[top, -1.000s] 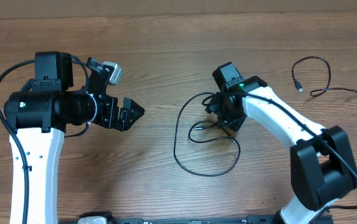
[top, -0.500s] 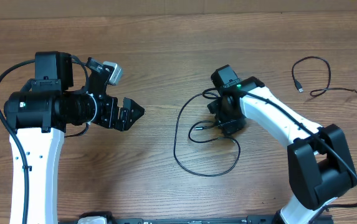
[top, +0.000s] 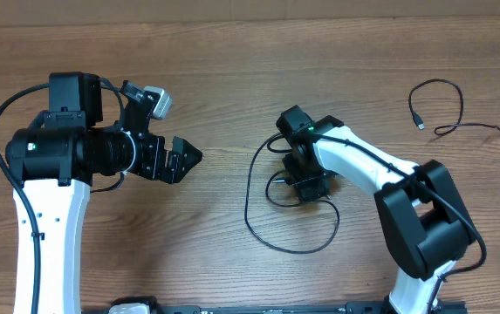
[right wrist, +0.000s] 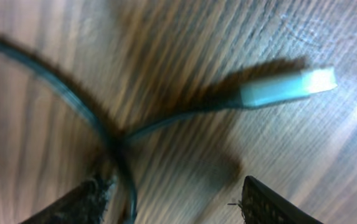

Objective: Untangle cables

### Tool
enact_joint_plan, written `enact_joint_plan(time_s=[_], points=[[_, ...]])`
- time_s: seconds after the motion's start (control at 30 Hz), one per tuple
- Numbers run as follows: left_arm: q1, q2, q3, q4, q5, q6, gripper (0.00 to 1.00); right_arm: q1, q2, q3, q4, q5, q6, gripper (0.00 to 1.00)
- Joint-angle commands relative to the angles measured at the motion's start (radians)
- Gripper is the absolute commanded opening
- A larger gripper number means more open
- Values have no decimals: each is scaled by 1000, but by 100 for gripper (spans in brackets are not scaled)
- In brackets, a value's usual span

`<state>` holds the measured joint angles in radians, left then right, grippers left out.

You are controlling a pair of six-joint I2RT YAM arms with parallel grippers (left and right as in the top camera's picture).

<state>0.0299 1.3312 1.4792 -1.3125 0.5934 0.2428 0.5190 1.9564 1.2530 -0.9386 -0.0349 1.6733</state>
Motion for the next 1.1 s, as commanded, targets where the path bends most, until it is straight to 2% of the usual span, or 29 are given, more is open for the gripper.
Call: enact_joint_plan(time_s=[0.0, 0.1, 0.17, 0.2, 0.23, 0.27, 0.3, 0.5, 0.53, 0.6, 0.63, 0.67, 0.7, 0.73, 0.83, 1.07], points=[[3, -11, 15, 2, 0, 19, 100, -19, 56, -2, 31, 10, 48, 68], [3, -11, 15, 2, 0, 19, 99, -19, 81, -2, 48, 11, 48, 67], [3, -11, 15, 2, 0, 19, 100, -19, 95, -2, 48, 11, 48, 63], [3, -11, 15, 2, 0, 19, 99, -19, 100, -2, 49, 10, 48, 53], [3, -11, 15, 1, 0, 19, 99, -19, 107, -2, 51, 11, 47, 31], [3, -11, 15, 2, 0, 19, 99, -19, 111, -2, 51, 11, 47, 13], [3, -11, 15, 2, 0, 19, 100, -21, 114, -2, 51, 16, 47, 4], [3, -11, 15, 1, 0, 19, 99, -44, 114, -2, 50, 78, -74, 4], [3, -11, 15, 2, 0, 19, 100, -52, 114, -1, 47, 72, -89, 6], [3, -11, 15, 2, 0, 19, 100, -74, 108, 10, 17, 41, -113, 21], [3, -11, 15, 2, 0, 19, 100, -87, 103, 20, -14, 30, -111, 33], [3, -11, 15, 2, 0, 19, 100, -100, 96, 33, -41, 19, -111, 50], [3, -11, 15, 2, 0, 19, 100, -113, 90, 48, -64, 5, -111, 72], [3, -11, 15, 2, 0, 19, 100, -124, 83, 63, -80, -6, -111, 82], [3, -11, 15, 2, 0, 19, 99, -150, 66, 93, -87, -13, -112, 82], [3, -11, 15, 2, 0, 19, 100, -141, 65, 96, 16, -44, -112, 80]])
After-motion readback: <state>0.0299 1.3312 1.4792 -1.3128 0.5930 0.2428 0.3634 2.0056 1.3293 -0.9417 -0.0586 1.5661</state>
